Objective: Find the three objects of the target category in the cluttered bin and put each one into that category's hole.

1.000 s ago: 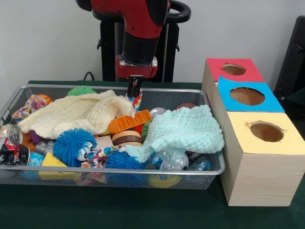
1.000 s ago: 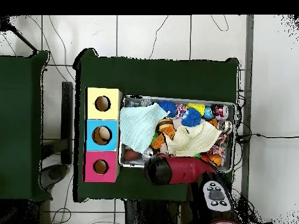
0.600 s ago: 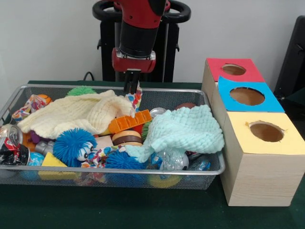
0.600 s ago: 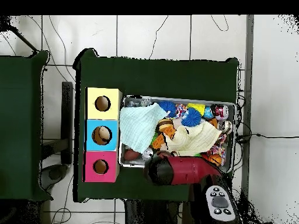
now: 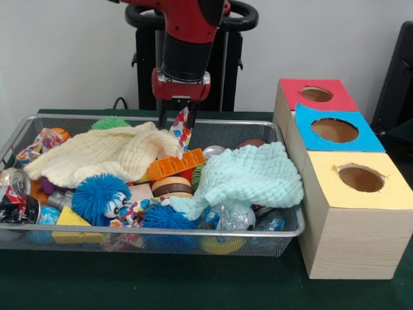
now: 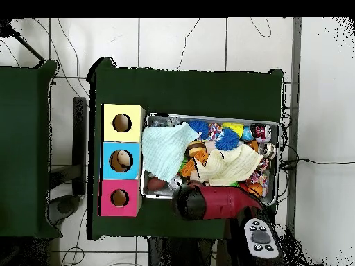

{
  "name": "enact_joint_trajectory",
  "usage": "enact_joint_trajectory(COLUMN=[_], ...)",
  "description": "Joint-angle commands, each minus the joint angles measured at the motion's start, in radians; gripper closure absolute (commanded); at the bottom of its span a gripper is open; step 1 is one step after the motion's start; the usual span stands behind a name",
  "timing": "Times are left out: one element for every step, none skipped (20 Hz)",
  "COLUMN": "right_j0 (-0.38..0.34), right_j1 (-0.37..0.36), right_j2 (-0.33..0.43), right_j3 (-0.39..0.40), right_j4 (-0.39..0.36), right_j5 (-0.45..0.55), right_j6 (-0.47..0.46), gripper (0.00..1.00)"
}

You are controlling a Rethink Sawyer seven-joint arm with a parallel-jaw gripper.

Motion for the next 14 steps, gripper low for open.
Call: enact_joint_trajectory(right_j0=[0.013, 0.022, 0.032, 0.038, 0.046, 0.051, 0.057, 0.062, 0.065, 0.070, 0.076, 0.078, 0.080, 0.083], right_j1=[0.051, 0.050, 0.049, 0.048, 0.048, 0.048, 0.049, 0.050, 0.048, 0.049, 0.050, 0.050, 0.051, 0.052], right_j2=[0.023, 0.017, 0.011, 0.008, 0.006, 0.004, 0.001, -0.002, -0.002, -0.005, -0.007, -0.007, -0.008, -0.009], right_j3=[-0.001, 0.002, 0.002, 0.004, 0.004, 0.003, 0.005, 0.006, 0.004, 0.004, 0.005, 0.006, 0.006, 0.007], right_j4=[0.008, 0.011, 0.014, 0.018, 0.023, 0.026, 0.029, 0.032, 0.037, 0.040, 0.043, 0.046, 0.048, 0.049], right_j5=[-0.073, -0.077, -0.082, -0.085, -0.086, -0.085, -0.087, -0.090, -0.084, -0.087, -0.088, -0.088, -0.090, -0.092], right_j6=[0.162, 0.172, 0.181, 0.188, 0.194, 0.197, 0.201, 0.206, 0.207, 0.210, 0.214, 0.215, 0.215, 0.216], gripper=[0.00, 0.00, 0.00, 0.00, 0.00, 0.00, 0.00, 0.00, 0.00, 0.00, 0.00, 0.00, 0.00, 0.00])
